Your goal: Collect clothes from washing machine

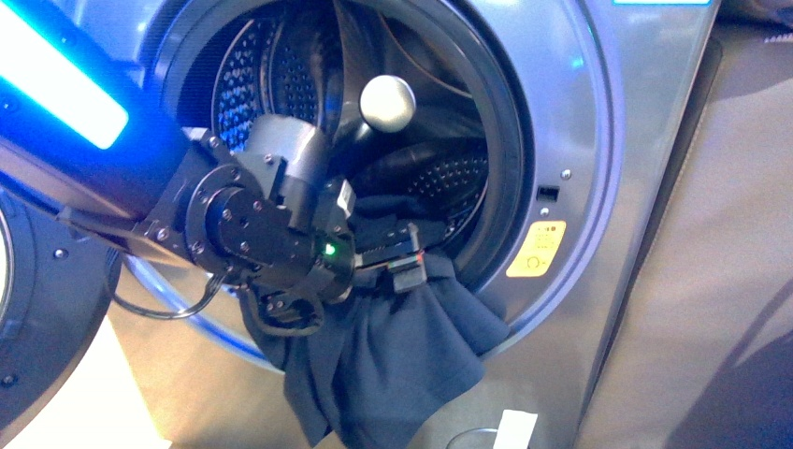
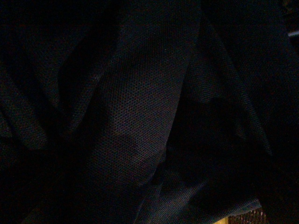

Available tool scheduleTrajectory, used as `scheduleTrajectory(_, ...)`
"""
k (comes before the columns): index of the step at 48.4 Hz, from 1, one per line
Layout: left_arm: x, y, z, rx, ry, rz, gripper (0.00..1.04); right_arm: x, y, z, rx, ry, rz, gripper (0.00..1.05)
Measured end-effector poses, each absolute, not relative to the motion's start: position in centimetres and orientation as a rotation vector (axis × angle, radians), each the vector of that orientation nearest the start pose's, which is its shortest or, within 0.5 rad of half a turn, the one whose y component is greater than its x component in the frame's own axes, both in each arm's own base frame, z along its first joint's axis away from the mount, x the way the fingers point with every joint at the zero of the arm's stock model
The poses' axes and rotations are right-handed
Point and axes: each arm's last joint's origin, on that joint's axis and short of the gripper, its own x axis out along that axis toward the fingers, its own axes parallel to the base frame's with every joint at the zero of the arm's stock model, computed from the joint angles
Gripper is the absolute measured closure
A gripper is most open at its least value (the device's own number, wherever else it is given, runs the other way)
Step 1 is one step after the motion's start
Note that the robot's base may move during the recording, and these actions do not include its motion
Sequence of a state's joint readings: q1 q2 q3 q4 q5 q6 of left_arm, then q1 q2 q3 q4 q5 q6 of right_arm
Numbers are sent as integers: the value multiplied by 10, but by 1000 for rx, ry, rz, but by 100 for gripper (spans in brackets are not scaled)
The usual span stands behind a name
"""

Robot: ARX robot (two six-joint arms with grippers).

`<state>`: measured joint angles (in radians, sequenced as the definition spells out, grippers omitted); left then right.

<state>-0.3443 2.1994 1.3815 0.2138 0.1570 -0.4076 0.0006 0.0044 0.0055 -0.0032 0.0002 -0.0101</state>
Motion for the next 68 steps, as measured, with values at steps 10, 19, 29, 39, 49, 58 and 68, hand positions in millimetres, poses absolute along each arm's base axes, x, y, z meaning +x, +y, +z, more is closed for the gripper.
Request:
scheduleTrajectory(10, 441, -170, 125, -396, 691, -351, 7, 98, 0, 165, -10, 2, 0, 8)
scheduleTrajectory(19, 444, -180, 121, -361, 698, -324, 7, 98, 0, 165, -10, 2, 0, 8)
scheduleTrajectory(29, 448, -188, 116, -253, 715, -271, 7, 98, 0, 165, -10, 2, 0, 8)
scheduleTrajectory(39, 453, -181, 105, -181, 749, -243, 7, 98, 0, 165, -10, 2, 0, 8)
scheduleTrajectory(49, 454, -168, 97, -137, 755, -230, 20, 98, 0, 165, -10, 2, 0, 8)
scheduleTrajectory(58, 453, -156, 99, -110, 699, -251, 54, 98, 0, 165, -10, 2, 0, 8)
scheduleTrajectory(68, 442, -149, 110, -65, 628, -296, 79, 98, 0, 165, -10, 2, 0, 8)
